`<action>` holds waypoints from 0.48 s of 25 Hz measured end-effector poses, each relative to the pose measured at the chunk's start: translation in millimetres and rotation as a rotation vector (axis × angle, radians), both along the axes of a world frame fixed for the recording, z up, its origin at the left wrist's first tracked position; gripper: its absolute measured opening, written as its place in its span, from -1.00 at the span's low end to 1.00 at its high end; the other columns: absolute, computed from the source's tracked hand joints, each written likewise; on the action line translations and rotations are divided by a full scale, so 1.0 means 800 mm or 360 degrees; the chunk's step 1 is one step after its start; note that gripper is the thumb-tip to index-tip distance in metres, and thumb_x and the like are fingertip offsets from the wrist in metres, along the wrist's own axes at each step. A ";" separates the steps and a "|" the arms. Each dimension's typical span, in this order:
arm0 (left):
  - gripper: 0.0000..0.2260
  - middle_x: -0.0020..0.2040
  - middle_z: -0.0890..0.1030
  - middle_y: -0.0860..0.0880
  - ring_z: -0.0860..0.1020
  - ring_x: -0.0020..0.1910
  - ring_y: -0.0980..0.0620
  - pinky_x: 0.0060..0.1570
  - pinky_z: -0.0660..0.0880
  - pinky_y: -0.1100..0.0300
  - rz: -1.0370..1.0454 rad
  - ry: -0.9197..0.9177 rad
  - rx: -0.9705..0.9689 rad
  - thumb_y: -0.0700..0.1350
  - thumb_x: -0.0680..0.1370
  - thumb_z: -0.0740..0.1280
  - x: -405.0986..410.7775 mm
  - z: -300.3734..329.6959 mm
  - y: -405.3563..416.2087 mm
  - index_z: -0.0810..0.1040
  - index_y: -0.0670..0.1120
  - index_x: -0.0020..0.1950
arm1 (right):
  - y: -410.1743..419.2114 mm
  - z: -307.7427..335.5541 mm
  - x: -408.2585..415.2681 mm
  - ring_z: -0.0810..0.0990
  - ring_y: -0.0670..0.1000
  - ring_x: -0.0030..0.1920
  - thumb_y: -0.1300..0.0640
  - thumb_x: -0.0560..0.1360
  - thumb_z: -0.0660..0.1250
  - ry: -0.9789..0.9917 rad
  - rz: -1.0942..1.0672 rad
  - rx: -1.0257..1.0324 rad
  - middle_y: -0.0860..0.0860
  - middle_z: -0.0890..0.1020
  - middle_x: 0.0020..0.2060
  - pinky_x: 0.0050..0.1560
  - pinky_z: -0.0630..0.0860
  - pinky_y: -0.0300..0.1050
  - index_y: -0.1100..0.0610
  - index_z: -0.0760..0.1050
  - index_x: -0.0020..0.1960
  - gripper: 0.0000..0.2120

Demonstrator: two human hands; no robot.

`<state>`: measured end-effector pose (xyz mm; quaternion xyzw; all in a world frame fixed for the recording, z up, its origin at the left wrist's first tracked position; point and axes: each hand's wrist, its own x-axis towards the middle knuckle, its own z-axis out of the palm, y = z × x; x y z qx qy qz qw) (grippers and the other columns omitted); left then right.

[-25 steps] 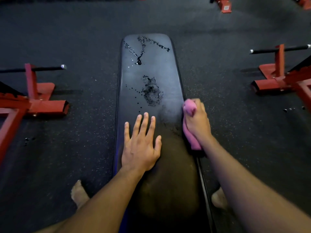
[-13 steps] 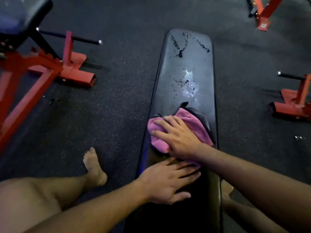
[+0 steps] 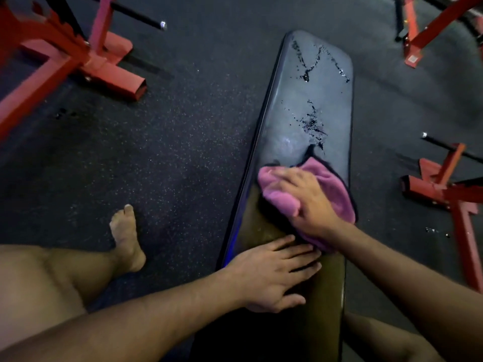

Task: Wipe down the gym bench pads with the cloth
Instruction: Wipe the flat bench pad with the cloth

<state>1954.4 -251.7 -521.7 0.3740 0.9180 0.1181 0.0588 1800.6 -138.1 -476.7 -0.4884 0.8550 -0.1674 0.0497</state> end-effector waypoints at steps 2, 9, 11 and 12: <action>-0.36 0.63 0.31 -0.08 0.24 0.61 -0.05 0.59 0.01 -0.04 0.0026 0.0031 0.0026 0.26 0.66 0.01 -0.001 -0.002 0.000 0.25 -0.07 0.65 | -0.049 0.000 0.021 0.46 0.08 0.37 0.02 0.50 0.26 0.0012 0.0433 0.0118 -0.03 0.54 0.39 0.36 0.33 0.16 0.01 0.57 0.32 -0.59; -0.33 0.71 0.02 -0.09 -0.04 0.69 -0.04 0.63 -0.20 -0.11 -0.0089 0.0088 -0.0056 0.28 0.70 -0.01 -0.040 -0.003 -0.008 0.03 -0.07 0.70 | -0.061 0.000 -0.092 0.48 0.06 0.37 0.03 0.59 0.25 0.0205 -0.0096 0.0033 0.00 0.52 0.41 0.35 0.36 0.24 0.00 0.52 0.43 -0.59; -0.32 0.70 0.07 -0.10 0.01 0.69 -0.05 0.63 -0.16 -0.20 -0.0060 0.0137 -0.0058 0.29 0.69 -0.01 -0.040 -0.002 -0.011 0.06 -0.08 0.70 | -0.014 0.002 -0.058 0.42 0.06 0.45 0.11 0.57 0.28 0.0101 -0.0231 -0.0030 0.05 0.48 0.46 0.43 0.31 0.24 0.06 0.49 0.46 -0.55; -0.32 0.69 0.13 -0.10 0.06 0.68 -0.06 0.62 -0.12 -0.20 -0.0038 0.0167 -0.0038 0.30 0.68 0.01 -0.038 -0.005 -0.011 0.10 -0.09 0.69 | -0.002 -0.002 -0.037 0.41 0.05 0.48 0.16 0.54 0.31 0.0012 -0.0244 -0.0040 0.04 0.49 0.45 0.45 0.29 0.27 0.07 0.53 0.41 -0.57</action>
